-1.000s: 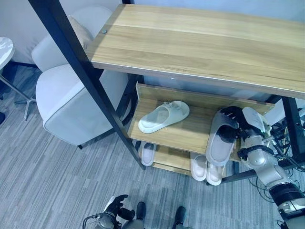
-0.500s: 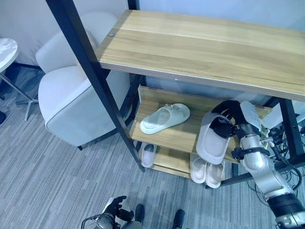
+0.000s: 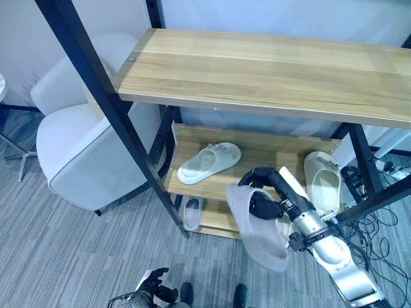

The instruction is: Arrange the slippers neatly on the shoe rack.

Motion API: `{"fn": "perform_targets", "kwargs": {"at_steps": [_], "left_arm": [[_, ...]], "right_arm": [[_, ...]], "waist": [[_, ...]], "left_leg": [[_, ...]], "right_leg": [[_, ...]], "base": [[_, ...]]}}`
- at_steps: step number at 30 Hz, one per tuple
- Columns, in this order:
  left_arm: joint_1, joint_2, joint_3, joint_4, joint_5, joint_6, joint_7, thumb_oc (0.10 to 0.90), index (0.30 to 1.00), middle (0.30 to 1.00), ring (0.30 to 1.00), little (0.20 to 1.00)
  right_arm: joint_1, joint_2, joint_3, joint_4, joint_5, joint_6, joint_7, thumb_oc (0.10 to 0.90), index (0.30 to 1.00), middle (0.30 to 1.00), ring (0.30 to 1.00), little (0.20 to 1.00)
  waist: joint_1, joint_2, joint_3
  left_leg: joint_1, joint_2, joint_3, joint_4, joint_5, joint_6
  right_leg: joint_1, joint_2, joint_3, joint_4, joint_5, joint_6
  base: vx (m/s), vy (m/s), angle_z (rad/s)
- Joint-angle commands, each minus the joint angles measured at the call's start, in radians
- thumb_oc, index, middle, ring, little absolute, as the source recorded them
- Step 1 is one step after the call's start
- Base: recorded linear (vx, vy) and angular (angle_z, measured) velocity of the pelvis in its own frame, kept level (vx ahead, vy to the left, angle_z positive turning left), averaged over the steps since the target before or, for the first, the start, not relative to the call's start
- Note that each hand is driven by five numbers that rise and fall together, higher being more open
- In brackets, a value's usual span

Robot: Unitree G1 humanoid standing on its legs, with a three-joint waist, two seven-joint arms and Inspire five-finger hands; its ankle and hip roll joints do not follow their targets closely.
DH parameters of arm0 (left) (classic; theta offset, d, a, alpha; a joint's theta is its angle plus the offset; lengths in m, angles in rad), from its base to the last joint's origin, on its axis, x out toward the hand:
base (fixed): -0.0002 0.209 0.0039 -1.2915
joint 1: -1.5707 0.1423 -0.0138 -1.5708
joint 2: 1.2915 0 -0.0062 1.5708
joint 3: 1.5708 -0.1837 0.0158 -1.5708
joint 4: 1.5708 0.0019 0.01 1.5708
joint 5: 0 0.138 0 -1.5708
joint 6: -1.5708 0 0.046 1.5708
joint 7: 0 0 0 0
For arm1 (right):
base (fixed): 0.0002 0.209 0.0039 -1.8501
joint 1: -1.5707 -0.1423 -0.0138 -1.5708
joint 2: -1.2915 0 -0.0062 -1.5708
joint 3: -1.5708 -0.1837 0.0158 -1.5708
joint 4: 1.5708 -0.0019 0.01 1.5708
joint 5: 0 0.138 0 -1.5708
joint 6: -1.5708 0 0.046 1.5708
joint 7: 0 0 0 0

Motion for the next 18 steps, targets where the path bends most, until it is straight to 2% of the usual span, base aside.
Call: {"fn": "perform_targets", "kwargs": {"at_steps": [1,2,4,5,6,7,8,10,11,12,14,15,16,18], "left_arm": [[-0.002,-0.031,-0.056,0.047,0.028,-0.012,-0.014,0.8,0.9,0.9,0.9,0.9],[-0.002,-0.031,-0.056,0.047,0.028,-0.012,-0.014,0.8,0.9,0.9,0.9,0.9],[-0.031,-0.022,-0.064,0.031,0.021,-0.012,-0.002,0.8,0.9,0.9,0.9,0.9],[-0.071,-0.012,-0.082,0.005,0.003,-0.014,0.015,0.8,0.9,0.9,0.9,0.9],[-0.075,-0.011,-0.079,0.005,0.002,-0.014,0.015,0.8,0.9,0.9,0.9,0.9],[-0.095,-0.006,-0.093,-0.006,-0.014,-0.015,0.022,0.8,0.9,0.9,0.9,0.9],[-0.123,0.005,-0.109,-0.028,-0.036,-0.014,0.032,0.8,0.9,0.9,0.9,0.9],[-0.132,0.01,-0.118,-0.045,-0.066,-0.018,0.043,0.8,0.9,0.9,0.9,0.9],[-0.13,0.017,-0.124,-0.066,-0.098,-0.019,0.05,0.8,0.9,0.9,0.9,0.9],[-0.13,0.017,-0.124,-0.067,-0.098,-0.019,0.05,0.8,0.9,0.9,0.9,0.9],[-0.129,0.024,-0.135,-0.11,-0.135,-0.024,0.059,0.8,0.9,0.9,0.9,0.9],[-0.123,0.037,-0.136,-0.173,-0.175,-0.029,0.067,0.8,0.9,0.9,0.9,0.9],[-0.122,0.038,-0.137,-0.176,-0.176,-0.027,0.067,0.8,0.9,0.9,0.9,0.9],[-0.12,0.053,-0.14,-0.245,-0.228,-0.036,0.082,0.8,0.9,0.9,0.9,0.9]], "right_arm": [[-0.04,-0.005,0.038,-0.156,0.089,-0.094,0.052,0.4,0.3,0.3,0.3,0.3],[-0.04,-0.005,0.039,-0.156,0.089,-0.094,0.052,0.4,0.3,0.3,0.3,0.3],[-0.074,-0.017,0.11,-0.096,0.085,-0.083,0.066,0.4,0.3,0.3,0.3,0.3],[-0.128,-0.03,0.16,-0.051,0.077,-0.076,0.06,0.4,0.3,0.3,0.3,0.3],[-0.136,-0.029,0.164,-0.045,0.077,-0.079,0.058,0.4,0.3,0.3,0.3,0.3],[-0.173,-0.038,0.189,-0.02,0.07,-0.074,0.05,0.4,0.3,0.3,0.3,0.3],[-0.23,-0.045,0.211,0.012,0.055,-0.075,0.021,0.4,0.3,0.3,0.3,0.3],[-0.271,-0.054,0.214,0.027,0.02,-0.077,-0.021,0.4,0.3,0.3,0.3,0.3],[-0.301,-0.063,0.209,0.035,-0.008,-0.074,-0.058,0.4,0.3,0.3,0.3,0.3],[-0.301,-0.063,0.209,0.036,-0.009,-0.075,-0.058,0.4,0.3,0.3,0.3,0.3],[-0.327,-0.063,0.186,0.034,-0.026,-0.076,-0.106,0.4,0.3,0.3,0.3,0.3],[-0.345,-0.069,0.155,0.028,-0.055,-0.076,-0.163,0.4,0.3,0.3,0.3,0.3],[-0.344,-0.069,0.154,0.028,-0.056,-0.076,-0.164,0.4,0.3,0.3,0.3,0.3],[-0.381,-0.085,0.122,0.026,-0.096,-0.078,-0.224,0.4,0.3,0.3,0.3,0.3]], "waist": [[0.003,0.008,-0.066],[0.002,0.008,-0.066],[0.003,0.012,-0.02],[0.008,0.018,0.047],[0.007,0.017,0.047],[0.014,0.017,0.087],[0.023,0.007,0.117],[0.028,0.003,0.131],[0.027,0.0,0.135],[0.026,0.0,0.13],[0.026,0.003,0.138],[0.029,0.006,0.147],[0.029,0.005,0.141],[0.032,0.013,0.152]], "left_leg": [[-0.018,0.027,0.085,0.002,-0.018,-0.04],[-0.018,0.027,0.085,0.002,-0.018,-0.04],[-0.035,0.034,0.082,0.002,-0.005,-0.036],[-0.074,0.046,0.077,0.006,0.02,-0.026],[-0.078,0.045,0.079,0.007,0.022,-0.026],[-0.125,0.05,0.076,0.052,0.024,-0.02],[-0.263,0.05,0.06,0.196,-0.001,-0.007],[-0.399,0.053,0.04,0.313,-0.026,0.011],[-0.524,0.059,0.022,0.426,-0.052,0.024],[-0.534,0.059,0.021,0.433,-0.055,0.024],[-0.65,0.067,0.003,0.537,-0.072,0.035],[-0.755,0.074,-0.014,0.664,-0.129,0.033],[-0.766,0.074,-0.015,0.673,-0.133,0.033],[-0.902,0.072,-0.026,0.816,-0.169,0.04]], "right_leg": [[-0.029,-0.022,0.033,0.062,-0.061,0.095],[-0.029,-0.022,0.033,0.062,-0.061,0.095],[-0.076,-0.019,0.039,0.114,-0.073,0.088],[-0.151,-0.02,0.045,0.181,-0.084,0.077],[-0.161,-0.023,0.047,0.192,-0.089,0.077],[-0.208,-0.025,0.048,0.241,-0.093,0.064],[-0.305,-0.04,0.041,0.346,-0.116,0.041],[-0.407,-0.055,0.029,0.451,-0.146,0.022],[-0.505,-0.07,0.031,0.561,-0.186,0.003],[-0.514,-0.071,0.031,0.567,-0.188,0.003],[-0.61,-0.087,0.032,0.665,-0.218,-0.015],[-0.707,-0.105,0.045,0.796,-0.289,-0.024],[-0.717,-0.107,0.046,0.804,-0.294,-0.024],[-0.836,-0.124,0.062,0.932,-0.338,-0.053]], "base": [[-0.03,-0.015,-0.07],[-0.1,-0.023,-0.06],[-0.27,-0.031,-0.06],[-0.3,-0.023,-0.1],[-0.38,-0.032,-0.16],[-0.34,-0.065,-0.07],[-0.41,-0.088,-0.09],[-0.28,-0.088,0.18],[-0.16,-0.059,0.46],[-0.14,-0.047,0.41],[-0.1,-0.031,0.27],[-0.04,-0.037,0.29],[-0.03,-0.04,0.3],[-0.09,-0.034,0.17]]}}
